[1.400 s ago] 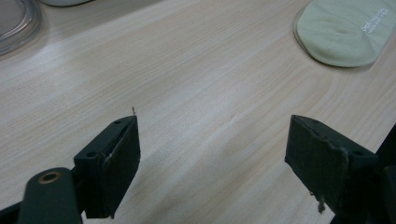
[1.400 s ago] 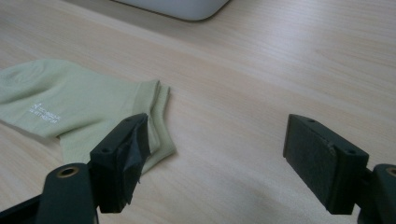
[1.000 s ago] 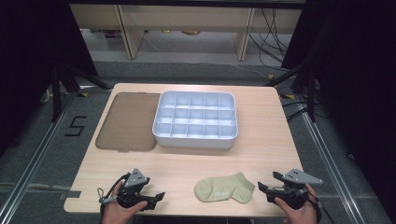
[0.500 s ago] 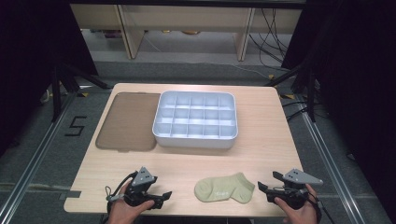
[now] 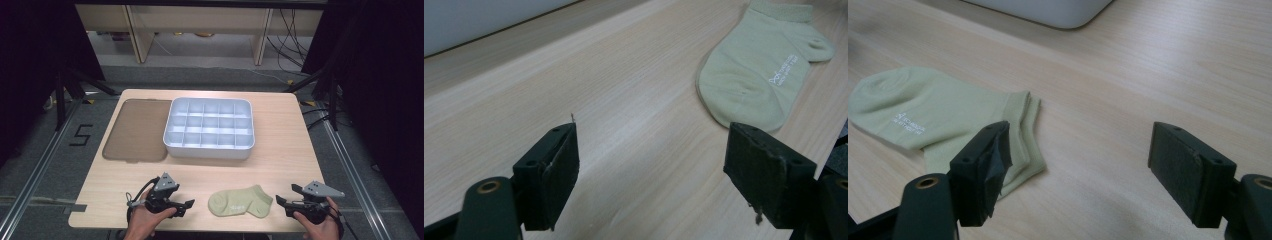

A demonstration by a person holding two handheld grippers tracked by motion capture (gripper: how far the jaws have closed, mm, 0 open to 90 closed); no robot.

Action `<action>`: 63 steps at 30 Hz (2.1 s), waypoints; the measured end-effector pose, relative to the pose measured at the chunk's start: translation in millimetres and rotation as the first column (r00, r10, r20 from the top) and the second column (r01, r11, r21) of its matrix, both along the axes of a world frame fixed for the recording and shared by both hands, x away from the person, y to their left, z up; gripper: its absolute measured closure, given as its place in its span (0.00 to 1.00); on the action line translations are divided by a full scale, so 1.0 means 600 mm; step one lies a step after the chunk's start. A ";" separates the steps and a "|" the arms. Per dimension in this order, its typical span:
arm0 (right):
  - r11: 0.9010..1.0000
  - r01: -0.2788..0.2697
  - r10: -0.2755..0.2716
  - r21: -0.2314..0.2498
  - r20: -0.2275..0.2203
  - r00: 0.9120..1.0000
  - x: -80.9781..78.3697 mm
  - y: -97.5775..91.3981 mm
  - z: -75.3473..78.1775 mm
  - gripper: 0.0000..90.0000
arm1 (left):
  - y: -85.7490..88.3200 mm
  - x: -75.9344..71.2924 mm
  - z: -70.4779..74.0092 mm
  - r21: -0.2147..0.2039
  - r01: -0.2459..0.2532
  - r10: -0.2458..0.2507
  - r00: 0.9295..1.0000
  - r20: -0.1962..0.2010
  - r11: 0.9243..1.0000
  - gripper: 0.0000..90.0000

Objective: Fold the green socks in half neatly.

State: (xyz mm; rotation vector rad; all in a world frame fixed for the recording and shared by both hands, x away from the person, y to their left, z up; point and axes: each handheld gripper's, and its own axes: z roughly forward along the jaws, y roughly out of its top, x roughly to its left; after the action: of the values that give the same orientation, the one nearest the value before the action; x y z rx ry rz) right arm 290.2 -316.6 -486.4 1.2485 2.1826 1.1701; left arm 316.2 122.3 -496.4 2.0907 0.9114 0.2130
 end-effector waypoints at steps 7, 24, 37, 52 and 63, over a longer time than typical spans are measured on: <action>1.000 -0.003 0.003 -0.004 0.002 1.000 0.001 -0.001 -0.001 0.29 | -0.029 0.023 -0.004 -0.010 0.012 -0.012 1.000 -0.016 1.000 0.28; 1.000 -0.016 0.016 0.000 -0.011 1.000 0.000 0.001 -0.001 0.29 | -0.111 0.026 -0.012 0.032 0.105 -0.104 0.994 -0.033 0.994 0.45; 1.000 -0.030 0.030 -0.001 0.001 1.000 0.000 0.005 -0.001 0.29 | -0.140 0.022 -0.023 0.111 0.118 -0.118 0.993 -0.005 0.987 0.56; 1.000 -0.021 0.021 0.005 -0.034 0.999 -0.005 0.011 0.001 0.29 | -0.137 0.010 -0.031 0.005 0.102 -0.102 0.994 -0.044 0.995 0.93; 0.999 -0.036 0.036 0.000 -0.015 0.999 -0.003 0.010 0.000 0.30 | -0.138 0.010 -0.024 -0.014 0.117 -0.118 0.992 -0.052 0.993 0.95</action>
State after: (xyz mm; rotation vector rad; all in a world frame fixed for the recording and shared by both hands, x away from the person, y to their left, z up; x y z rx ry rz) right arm 288.6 -310.9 -486.5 1.2271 2.2245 1.1779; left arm 322.2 39.5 -510.9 2.1410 0.8153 0.0910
